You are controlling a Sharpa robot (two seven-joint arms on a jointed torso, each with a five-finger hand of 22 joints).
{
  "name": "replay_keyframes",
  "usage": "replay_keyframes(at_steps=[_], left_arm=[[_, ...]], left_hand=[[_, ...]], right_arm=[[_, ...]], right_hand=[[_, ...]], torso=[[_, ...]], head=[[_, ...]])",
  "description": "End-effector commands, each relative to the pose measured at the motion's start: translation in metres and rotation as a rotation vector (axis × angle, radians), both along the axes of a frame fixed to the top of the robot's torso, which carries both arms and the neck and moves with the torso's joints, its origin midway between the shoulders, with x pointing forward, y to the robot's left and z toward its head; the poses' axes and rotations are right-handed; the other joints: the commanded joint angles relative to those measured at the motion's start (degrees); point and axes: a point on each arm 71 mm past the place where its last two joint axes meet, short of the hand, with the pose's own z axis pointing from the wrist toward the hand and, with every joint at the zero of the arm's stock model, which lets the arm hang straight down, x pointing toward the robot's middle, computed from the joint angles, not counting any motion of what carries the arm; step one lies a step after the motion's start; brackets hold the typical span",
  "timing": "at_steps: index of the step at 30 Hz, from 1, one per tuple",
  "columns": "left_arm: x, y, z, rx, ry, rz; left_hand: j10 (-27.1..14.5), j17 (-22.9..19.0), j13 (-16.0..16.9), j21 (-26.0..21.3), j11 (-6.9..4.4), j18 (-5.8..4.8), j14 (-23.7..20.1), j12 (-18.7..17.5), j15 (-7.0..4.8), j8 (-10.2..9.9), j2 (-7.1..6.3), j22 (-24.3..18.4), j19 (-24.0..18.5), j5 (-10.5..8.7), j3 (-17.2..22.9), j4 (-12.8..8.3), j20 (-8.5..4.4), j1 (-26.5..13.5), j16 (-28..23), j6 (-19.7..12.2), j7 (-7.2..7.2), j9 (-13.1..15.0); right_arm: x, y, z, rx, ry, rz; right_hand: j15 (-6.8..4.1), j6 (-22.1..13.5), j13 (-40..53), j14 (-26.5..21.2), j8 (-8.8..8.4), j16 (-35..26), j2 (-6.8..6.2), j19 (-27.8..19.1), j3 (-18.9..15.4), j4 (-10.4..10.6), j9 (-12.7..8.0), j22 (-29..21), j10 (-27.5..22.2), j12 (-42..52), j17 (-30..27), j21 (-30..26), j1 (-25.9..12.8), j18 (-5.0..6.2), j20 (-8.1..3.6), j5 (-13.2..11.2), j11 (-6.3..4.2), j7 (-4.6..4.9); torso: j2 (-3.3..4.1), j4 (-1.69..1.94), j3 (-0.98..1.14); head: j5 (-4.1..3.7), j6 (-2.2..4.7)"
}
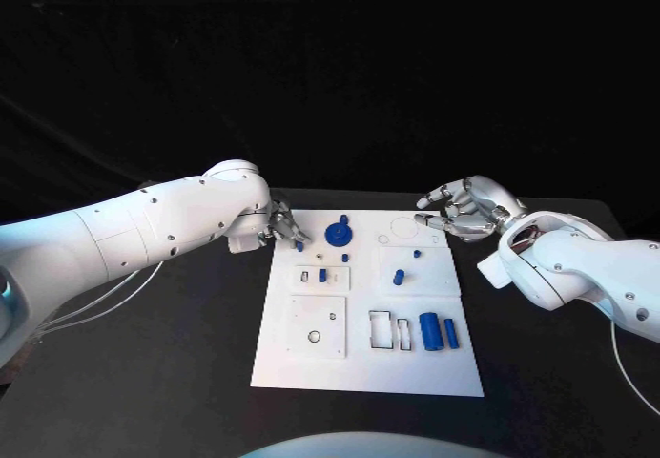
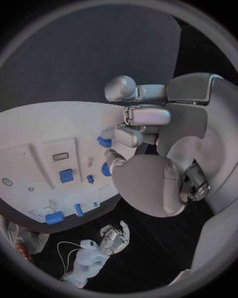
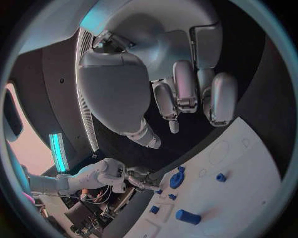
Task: Assemble the parts on the task board
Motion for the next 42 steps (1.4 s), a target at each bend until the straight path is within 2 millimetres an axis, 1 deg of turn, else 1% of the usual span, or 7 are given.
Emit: replay_keyframes(at_steps=[1,3,8,11,12,16,42], left_arm=[[-0.001,-0.003,-0.001,-0.010,0.010,-0.012],[-0.001,-0.003,-0.001,-0.012,0.009,-0.011],[-0.001,-0.004,-0.001,-0.030,0.011,0.000],[-0.002,-0.004,-0.001,-0.040,0.012,0.004],[-0.002,-0.004,-0.001,-0.044,0.012,0.006],[-0.002,-0.004,-0.001,-0.059,0.011,0.013],[-0.054,0.006,0.011,-0.201,-0.081,-0.021]], left_hand=[[-0.3,12.0,-0.1,-0.3,-0.09,-0.16,5.3,-0.1,0.28,0.4,0.25,0.1,-0.2,0.49,1.0,0.0,0.12,1.3,-0.2,0.3,0.01,0.1],[-0.3,11.9,-0.1,-0.4,-0.21,-0.14,5.3,0.0,0.17,0.8,0.74,0.2,-0.2,0.33,2.4,-0.3,0.02,2.9,-0.2,0.4,-0.14,0.2],[-0.4,12.0,-0.2,-0.5,-0.55,-0.16,5.3,0.0,-0.14,2.1,1.74,0.5,-0.2,-3.88,8.1,-1.6,-0.24,7.3,-0.2,-0.1,-0.55,0.8],[-0.5,11.8,-0.3,-0.6,-0.62,-0.16,5.2,-0.1,-0.27,2.8,1.41,0.6,-0.3,-3.99,13.5,-4.1,-0.42,10.0,-0.3,-1.1,-0.51,1.3],[-0.5,11.8,-0.5,-0.7,-0.17,-0.16,5.2,-0.2,0.16,3.9,0.66,0.8,-0.3,-4.08,17.7,-5.1,-0.35,9.1,-0.3,-1.5,0.14,1.9],[-0.4,11.9,-0.5,-0.8,-0.15,-0.14,5.2,-0.2,0.18,5.3,-0.03,1.1,-0.3,-3.91,22.5,-7.7,-0.14,7.9,-0.2,-1.8,0.08,2.7],[0.5,12.8,-0.8,-0.3,-0.43,-0.22,5.5,-0.1,-0.13,8.4,-1.68,2.4,0.3,-2.90,30.0,-12.6,-0.31,3.8,0.1,-0.7,-0.22,3.1]], right_arm=[[0.000,0.001,-0.001,-0.003,0.001,0.007],[0.000,0.001,-0.001,-0.003,0.001,0.006],[0.000,0.001,-0.001,-0.003,0.002,0.006],[0.000,0.001,-0.001,-0.003,0.004,0.007],[0.000,0.001,-0.001,-0.004,0.005,0.007],[0.000,0.001,-0.001,-0.004,0.008,0.008],[0.000,-0.002,-0.004,-0.009,0.021,0.003]], right_hand=[[-0.13,-0.2,0.2,5.3,0.16,-0.2,0.40,-0.1,0.1,0.4,0.1,1.9,-0.1,0.2,12.0,-0.3,-0.4,1.14,-0.12,0.0,-0.09,-0.05],[-0.13,-0.2,0.2,5.3,0.17,-0.1,0.47,-0.1,0.2,0.4,0.1,1.9,-0.1,0.1,12.0,-0.3,-0.4,1.13,-0.12,0.1,-0.10,-0.04],[-0.13,-0.2,0.2,5.3,0.17,-0.1,0.51,-0.1,0.2,0.4,0.1,1.9,-0.1,0.1,12.0,-0.3,-0.3,1.13,-0.13,0.2,-0.10,-0.04],[-0.13,-0.2,0.2,5.3,0.17,-0.1,0.51,-0.1,0.2,0.4,0.1,1.9,-0.1,0.1,12.0,-0.3,-0.3,1.13,-0.13,0.2,-0.10,-0.04],[-0.13,-0.2,0.2,5.3,0.17,-0.1,0.51,-0.1,0.2,0.4,0.1,1.9,-0.1,0.1,12.0,-0.3,-0.3,1.13,-0.13,0.2,-0.10,-0.04],[-0.13,-0.2,0.2,5.2,0.17,-0.2,0.51,-0.2,0.3,0.5,0.1,1.7,-0.2,0.1,11.8,-0.5,-0.3,1.19,-0.13,0.2,-0.10,-0.04],[-0.14,-0.3,0.1,5.2,0.17,-0.2,0.54,-0.2,0.4,0.5,0.2,1.7,-0.2,0.1,11.9,-0.5,-0.3,1.19,-0.14,0.4,-0.09,-0.03]], torso=[[-0.04,-0.03,0.01],[-0.01,-0.05,-0.01],[0.02,-0.11,0.00],[0.05,-0.08,0.02],[0.05,-0.07,0.03],[0.02,-0.05,0.01],[-0.07,0.07,-0.02]], head=[[0.05,0.01],[0.03,0.03],[0.06,0.05],[0.05,0.04],[0.05,0.03],[0.06,-0.06],[-0.08,-0.18]])
